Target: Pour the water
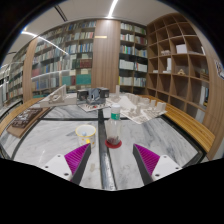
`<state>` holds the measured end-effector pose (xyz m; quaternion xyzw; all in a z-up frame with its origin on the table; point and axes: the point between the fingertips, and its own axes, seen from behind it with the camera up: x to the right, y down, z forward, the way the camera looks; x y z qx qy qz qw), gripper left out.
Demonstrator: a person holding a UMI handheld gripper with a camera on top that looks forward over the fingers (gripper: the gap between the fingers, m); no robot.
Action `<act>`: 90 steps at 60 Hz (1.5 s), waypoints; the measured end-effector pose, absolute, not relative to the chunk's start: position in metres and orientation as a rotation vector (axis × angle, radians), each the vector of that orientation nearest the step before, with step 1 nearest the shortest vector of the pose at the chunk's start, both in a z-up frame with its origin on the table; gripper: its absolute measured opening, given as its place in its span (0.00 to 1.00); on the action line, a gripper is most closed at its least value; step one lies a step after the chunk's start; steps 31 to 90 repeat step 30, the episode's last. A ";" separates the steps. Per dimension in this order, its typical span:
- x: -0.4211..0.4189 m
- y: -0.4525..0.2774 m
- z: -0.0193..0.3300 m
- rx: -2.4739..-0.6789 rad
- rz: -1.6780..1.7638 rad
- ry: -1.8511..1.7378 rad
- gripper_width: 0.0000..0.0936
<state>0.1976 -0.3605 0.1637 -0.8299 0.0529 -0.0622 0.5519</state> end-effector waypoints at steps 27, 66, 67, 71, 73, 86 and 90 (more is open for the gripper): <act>0.146 -0.455 0.175 -1.980 -0.071 0.073 0.91; 0.144 -0.456 0.179 -1.963 -0.064 0.071 0.92; 0.144 -0.456 0.179 -1.963 -0.064 0.071 0.92; 0.144 -0.456 0.179 -1.963 -0.064 0.071 0.92; 0.144 -0.456 0.179 -1.963 -0.064 0.071 0.92; 0.144 -0.456 0.179 -1.963 -0.064 0.071 0.92; 0.144 -0.456 0.179 -1.963 -0.064 0.071 0.92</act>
